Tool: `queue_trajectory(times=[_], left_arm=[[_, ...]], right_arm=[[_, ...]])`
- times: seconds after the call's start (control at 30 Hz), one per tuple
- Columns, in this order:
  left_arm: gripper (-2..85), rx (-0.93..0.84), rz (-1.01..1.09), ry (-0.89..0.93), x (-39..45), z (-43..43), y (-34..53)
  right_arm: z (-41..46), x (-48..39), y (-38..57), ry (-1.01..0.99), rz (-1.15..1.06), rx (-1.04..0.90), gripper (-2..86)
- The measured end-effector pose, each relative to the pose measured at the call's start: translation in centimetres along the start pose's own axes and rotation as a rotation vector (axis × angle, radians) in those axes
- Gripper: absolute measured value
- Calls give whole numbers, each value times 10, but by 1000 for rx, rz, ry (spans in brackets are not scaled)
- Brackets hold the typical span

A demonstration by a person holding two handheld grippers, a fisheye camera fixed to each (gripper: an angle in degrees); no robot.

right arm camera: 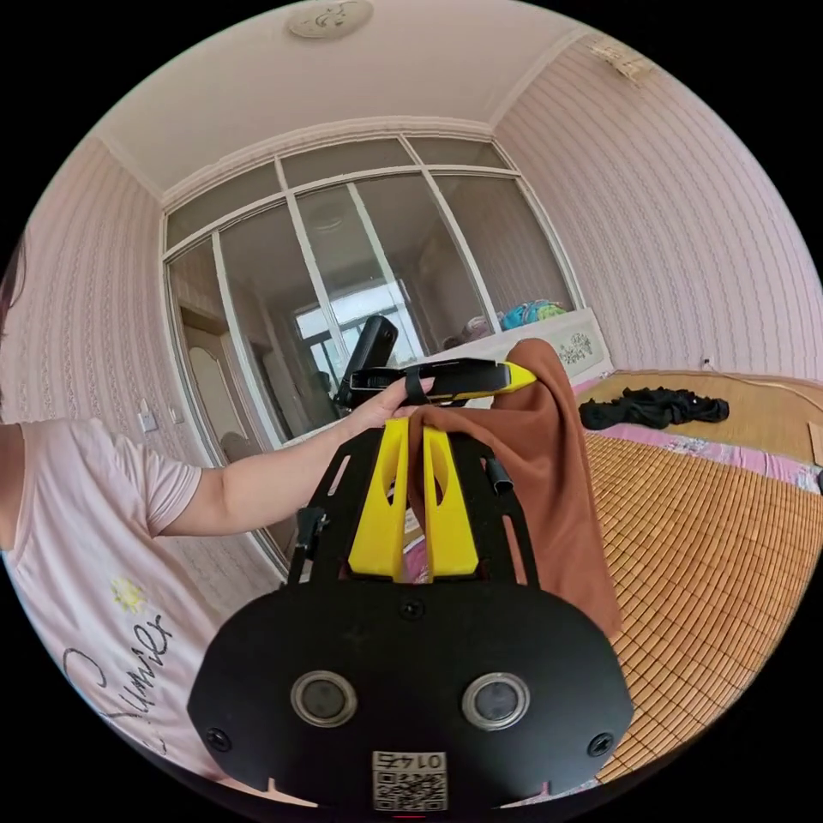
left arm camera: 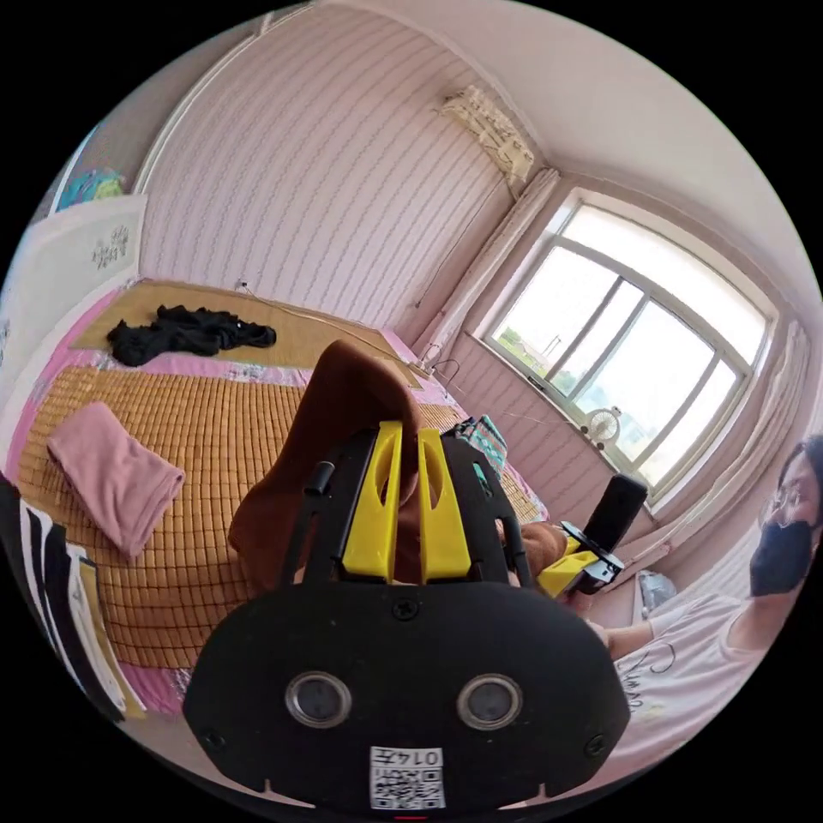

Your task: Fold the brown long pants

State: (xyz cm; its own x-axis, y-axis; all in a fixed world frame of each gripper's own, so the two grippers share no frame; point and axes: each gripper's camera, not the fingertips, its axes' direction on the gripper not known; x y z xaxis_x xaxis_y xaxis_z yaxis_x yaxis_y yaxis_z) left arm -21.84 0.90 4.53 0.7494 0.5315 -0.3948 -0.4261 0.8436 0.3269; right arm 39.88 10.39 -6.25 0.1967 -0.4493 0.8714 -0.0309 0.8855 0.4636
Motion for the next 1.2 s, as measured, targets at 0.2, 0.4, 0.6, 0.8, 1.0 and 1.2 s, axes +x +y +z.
queue_trajectory(times=[0.2,0.4,0.6,0.8,1.0,1.2], left_arm=[[28,-71,117,106,43,47,27],[49,-263,-94,114,9,143,150],[40,-356,-324,1,-65,65,265],[42,-419,-420,-461,-129,-34,320],[117,-405,-427,-408,-156,-31,329],[158,-594,-569,-211,-197,12,348]], right_arm=[[-37,10,29,136,85,37,8],[-74,103,162,424,583,-138,13],[-78,149,282,507,1041,-282,10],[6,136,210,564,649,-402,53],[240,94,160,334,-27,-935,140],[386,77,176,290,-168,-1137,231]])
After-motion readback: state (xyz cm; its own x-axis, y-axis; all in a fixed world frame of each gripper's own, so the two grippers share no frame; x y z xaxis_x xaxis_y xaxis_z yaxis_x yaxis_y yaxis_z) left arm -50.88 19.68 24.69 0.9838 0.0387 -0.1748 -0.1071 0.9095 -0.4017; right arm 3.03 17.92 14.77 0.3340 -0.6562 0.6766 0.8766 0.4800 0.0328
